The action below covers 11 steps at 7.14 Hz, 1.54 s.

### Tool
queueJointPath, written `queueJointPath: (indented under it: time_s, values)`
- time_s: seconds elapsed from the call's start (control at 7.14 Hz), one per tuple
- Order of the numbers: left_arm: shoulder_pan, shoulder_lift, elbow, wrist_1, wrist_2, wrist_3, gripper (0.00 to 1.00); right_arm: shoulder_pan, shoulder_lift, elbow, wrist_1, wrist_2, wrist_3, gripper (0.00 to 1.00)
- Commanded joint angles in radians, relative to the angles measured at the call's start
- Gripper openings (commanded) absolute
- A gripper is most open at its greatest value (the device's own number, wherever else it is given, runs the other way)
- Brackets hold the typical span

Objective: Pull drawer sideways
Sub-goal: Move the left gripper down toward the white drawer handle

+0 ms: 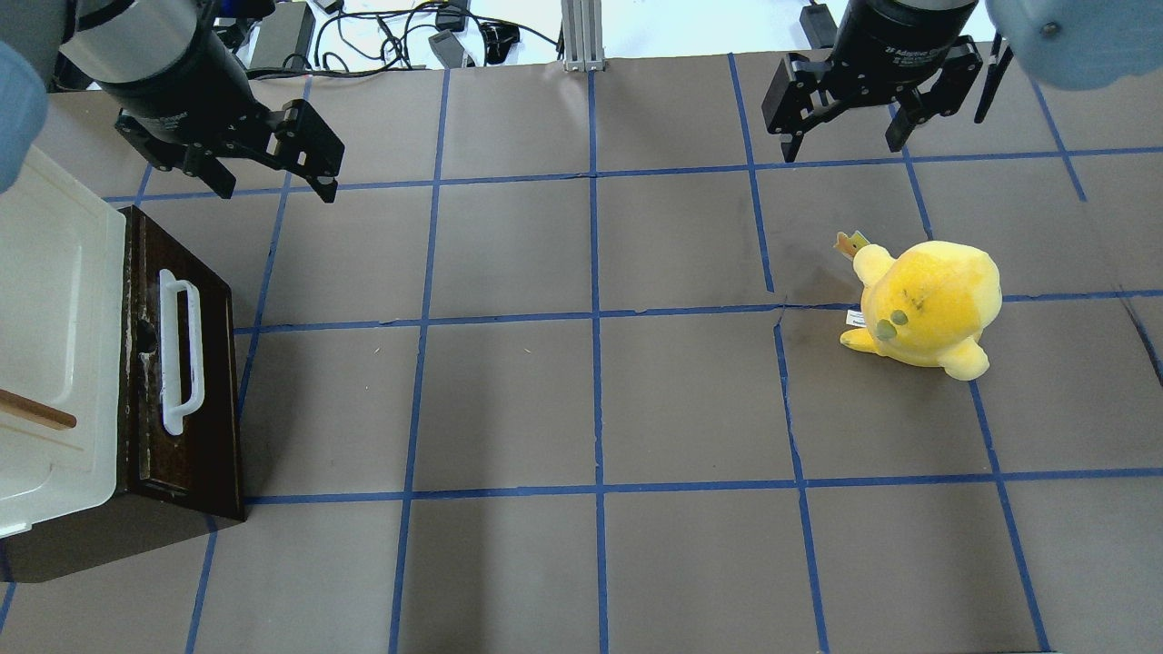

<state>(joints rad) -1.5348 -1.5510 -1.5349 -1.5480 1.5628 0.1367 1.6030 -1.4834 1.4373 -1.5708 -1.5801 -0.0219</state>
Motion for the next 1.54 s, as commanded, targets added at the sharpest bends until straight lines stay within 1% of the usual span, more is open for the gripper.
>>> queueJointPath:
  time_s: [0.0, 0.14, 0.42, 0.56, 0.7, 0.84, 0.98, 1.12, 1.26, 1.4]
  values:
    - [0.005, -0.003, -0.007, -0.001, -0.007, -0.002, 1.00, 0.000, 0.000, 0.000, 0.000, 0.000, 0.000, 1.00]
    - [0.002, -0.017, -0.010, 0.011, 0.008, 0.001, 1.00, 0.000, 0.000, 0.000, 0.000, 0.000, 0.000, 1.00]
    - [0.001, -0.058, -0.051, 0.017, 0.150, -0.037, 1.00, 0.000, 0.000, 0.000, 0.000, 0.000, 0.000, 1.00]
    - [0.001, -0.082, -0.082, 0.058, 0.155, -0.054, 1.00, 0.000, 0.000, 0.000, 0.000, -0.001, 0.000, 1.00]
    - [-0.002, -0.115, -0.111, 0.106, 0.158, -0.134, 1.00, 0.000, 0.000, 0.000, 0.000, -0.001, 0.000, 1.00]
    - [-0.002, -0.150, -0.149, 0.108, 0.246, -0.202, 1.00, 0.000, 0.000, 0.000, 0.000, 0.000, 0.000, 1.00]
    - [-0.002, -0.188, -0.180, 0.111, 0.355, -0.216, 1.00, 0.000, 0.000, 0.000, 0.000, -0.001, 0.000, 1.00]
    - [-0.002, -0.217, -0.191, 0.127, 0.396, -0.218, 1.00, 0.000, 0.000, 0.000, 0.000, 0.000, 0.000, 1.00]
    - [-0.002, -0.247, -0.195, 0.140, 0.405, -0.216, 0.81, 0.000, 0.000, 0.000, 0.000, -0.001, 0.000, 1.00]
    - [-0.002, -0.270, -0.200, 0.140, 0.425, -0.218, 0.79, 0.000, 0.000, 0.000, 0.000, 0.000, 0.000, 1.00]
